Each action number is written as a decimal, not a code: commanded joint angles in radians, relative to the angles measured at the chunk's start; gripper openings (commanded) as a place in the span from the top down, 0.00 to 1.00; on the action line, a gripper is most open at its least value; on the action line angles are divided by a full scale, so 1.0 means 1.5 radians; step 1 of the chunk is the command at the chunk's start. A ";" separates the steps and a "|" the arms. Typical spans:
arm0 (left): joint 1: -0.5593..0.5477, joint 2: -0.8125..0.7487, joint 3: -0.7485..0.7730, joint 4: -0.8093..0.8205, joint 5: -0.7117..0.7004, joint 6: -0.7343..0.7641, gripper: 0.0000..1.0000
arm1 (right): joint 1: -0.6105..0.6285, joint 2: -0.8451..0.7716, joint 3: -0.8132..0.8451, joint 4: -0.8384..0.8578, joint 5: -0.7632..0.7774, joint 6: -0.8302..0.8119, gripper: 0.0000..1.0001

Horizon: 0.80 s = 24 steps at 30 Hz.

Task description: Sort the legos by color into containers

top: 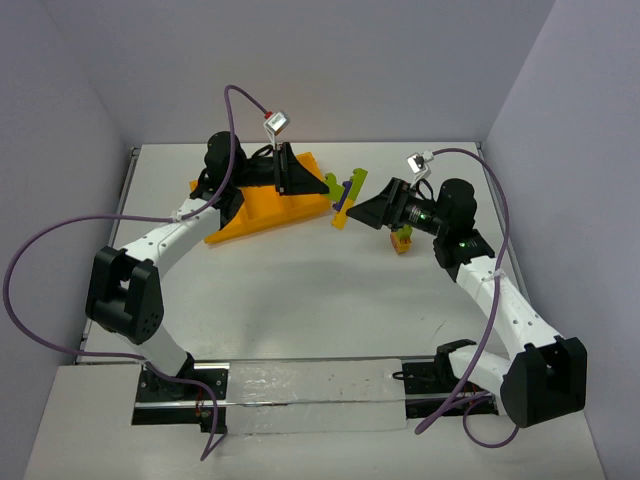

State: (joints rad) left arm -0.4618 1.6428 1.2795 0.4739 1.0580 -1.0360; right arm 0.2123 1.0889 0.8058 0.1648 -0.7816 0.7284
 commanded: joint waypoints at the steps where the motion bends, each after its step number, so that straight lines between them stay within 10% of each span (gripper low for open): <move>1: 0.001 0.002 -0.004 0.125 0.039 -0.062 1.00 | -0.004 0.010 -0.011 0.126 -0.047 0.056 0.03; 24: -0.008 0.024 0.003 0.128 0.050 -0.063 1.00 | 0.008 0.073 0.023 0.286 -0.102 0.161 0.21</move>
State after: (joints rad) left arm -0.4649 1.6819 1.2730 0.5972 1.1116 -1.1381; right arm 0.2123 1.1840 0.7811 0.5121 -0.9066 0.9475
